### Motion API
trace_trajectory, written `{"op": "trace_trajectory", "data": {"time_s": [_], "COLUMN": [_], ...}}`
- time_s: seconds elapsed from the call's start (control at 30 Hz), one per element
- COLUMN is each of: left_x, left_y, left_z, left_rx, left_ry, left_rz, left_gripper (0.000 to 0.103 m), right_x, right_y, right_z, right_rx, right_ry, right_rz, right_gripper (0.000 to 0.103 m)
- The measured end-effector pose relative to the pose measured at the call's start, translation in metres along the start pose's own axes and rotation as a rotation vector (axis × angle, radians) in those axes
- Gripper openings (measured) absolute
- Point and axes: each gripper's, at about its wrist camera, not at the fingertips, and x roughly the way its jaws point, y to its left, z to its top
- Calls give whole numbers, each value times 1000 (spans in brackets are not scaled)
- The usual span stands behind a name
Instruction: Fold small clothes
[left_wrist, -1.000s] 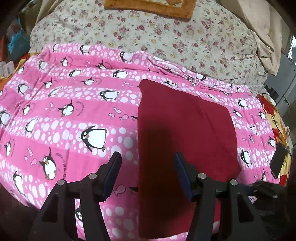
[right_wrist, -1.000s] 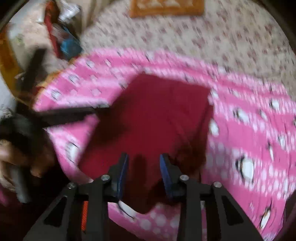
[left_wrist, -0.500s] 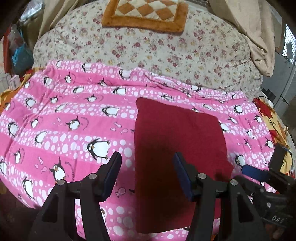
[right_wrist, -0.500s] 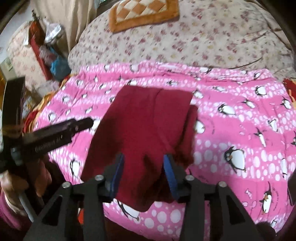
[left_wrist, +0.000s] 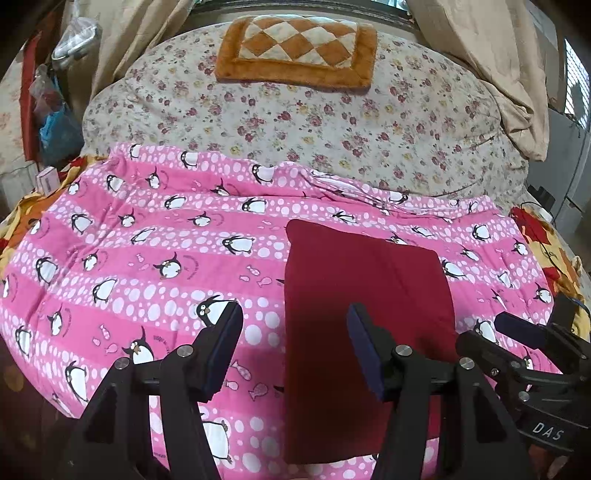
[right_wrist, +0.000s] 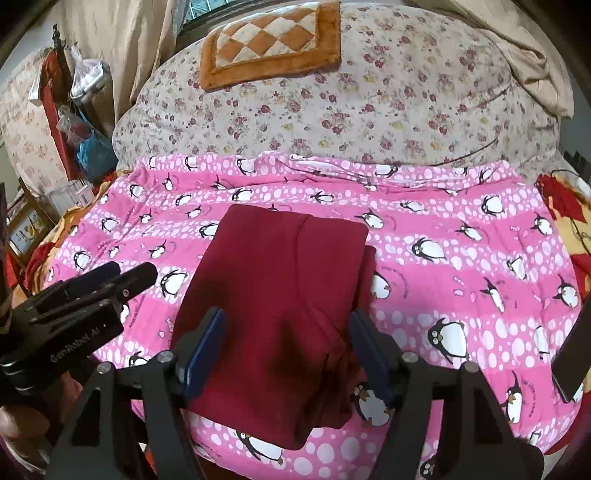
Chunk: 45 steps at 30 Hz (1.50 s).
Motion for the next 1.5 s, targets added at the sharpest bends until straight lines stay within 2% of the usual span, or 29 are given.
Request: {"op": "trace_trajectory", "data": {"time_s": [1.5], "left_x": [26], "left_y": [0], "left_z": [-10], "left_rx": [10], "left_ry": [53], "left_rz": [20], "left_gripper": [38], "right_x": [36], "right_y": [-8], "right_z": [1], "right_rx": [61], "right_ry": [75], "right_rz": [-6], "right_gripper": [77]}}
